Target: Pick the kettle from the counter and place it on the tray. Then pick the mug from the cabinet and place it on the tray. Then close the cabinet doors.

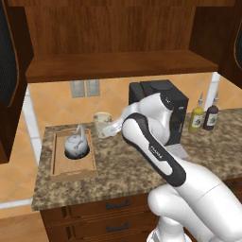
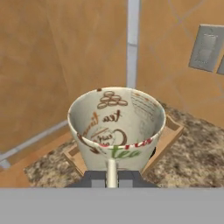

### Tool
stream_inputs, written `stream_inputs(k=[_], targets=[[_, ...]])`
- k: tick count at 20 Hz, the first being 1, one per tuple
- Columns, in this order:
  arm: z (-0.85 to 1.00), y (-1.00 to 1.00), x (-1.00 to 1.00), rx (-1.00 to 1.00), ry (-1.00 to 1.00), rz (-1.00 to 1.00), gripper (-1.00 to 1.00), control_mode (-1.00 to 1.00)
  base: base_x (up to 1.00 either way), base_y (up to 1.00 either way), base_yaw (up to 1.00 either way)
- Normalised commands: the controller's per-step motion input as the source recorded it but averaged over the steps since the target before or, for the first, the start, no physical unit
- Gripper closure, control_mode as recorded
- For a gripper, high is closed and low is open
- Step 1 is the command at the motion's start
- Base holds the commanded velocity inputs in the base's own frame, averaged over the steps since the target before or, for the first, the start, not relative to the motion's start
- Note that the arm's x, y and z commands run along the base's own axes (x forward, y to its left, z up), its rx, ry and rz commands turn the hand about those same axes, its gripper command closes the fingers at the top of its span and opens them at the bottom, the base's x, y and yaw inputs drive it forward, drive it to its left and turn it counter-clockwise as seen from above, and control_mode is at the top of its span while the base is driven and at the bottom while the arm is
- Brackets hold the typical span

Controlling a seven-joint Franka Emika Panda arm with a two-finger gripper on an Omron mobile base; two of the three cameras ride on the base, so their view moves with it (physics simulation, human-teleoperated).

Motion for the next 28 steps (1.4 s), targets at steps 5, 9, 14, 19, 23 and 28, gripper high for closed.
stream_inputs(k=[5,9,14,19,23,28], targets=[[-0.70,0.17,0.00,0.00,0.07,0.10,1.00,-1.00,0.00,0.00,0.00],[-0.50,0.25,0.00,0.00,0.05,0.15,1.00,-1.00,0.00,0.00,0.00],[-0.48,0.38,0.00,0.00,0.03,0.14,1.00,-1.00,0.00,0.00,0.00],[-0.40,0.29,0.07,0.00,0.02,0.08,1.00,-1.00,0.00,0.00,0.00],[-0.33,0.14,0.22,0.00,0.00,0.01,1.00,-1.00,0.00,0.00,0.00],[-0.33,0.07,0.17,0.00,0.00,0.00,1.00,-1.00,0.00,0.00,0.00]])
